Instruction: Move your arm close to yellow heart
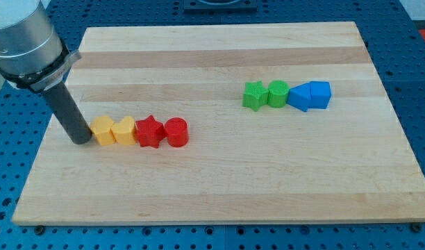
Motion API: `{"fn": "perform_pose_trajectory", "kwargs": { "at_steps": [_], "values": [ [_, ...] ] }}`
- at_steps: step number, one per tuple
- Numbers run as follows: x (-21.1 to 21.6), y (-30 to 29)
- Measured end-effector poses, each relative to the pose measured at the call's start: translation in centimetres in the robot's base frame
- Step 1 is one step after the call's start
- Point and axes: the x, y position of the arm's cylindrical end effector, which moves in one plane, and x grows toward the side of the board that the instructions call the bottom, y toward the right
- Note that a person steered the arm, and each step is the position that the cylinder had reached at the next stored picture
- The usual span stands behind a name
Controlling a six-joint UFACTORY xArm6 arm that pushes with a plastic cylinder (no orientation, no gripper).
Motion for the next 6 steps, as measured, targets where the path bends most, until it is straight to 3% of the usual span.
{"fn": "perform_pose_trajectory", "kwargs": {
  "at_steps": [1,3,5,6],
  "values": [
    [0.0,0.0],
    [4.1,0.2],
    [3.4,8.0],
    [1.9,7.7]
  ]
}}
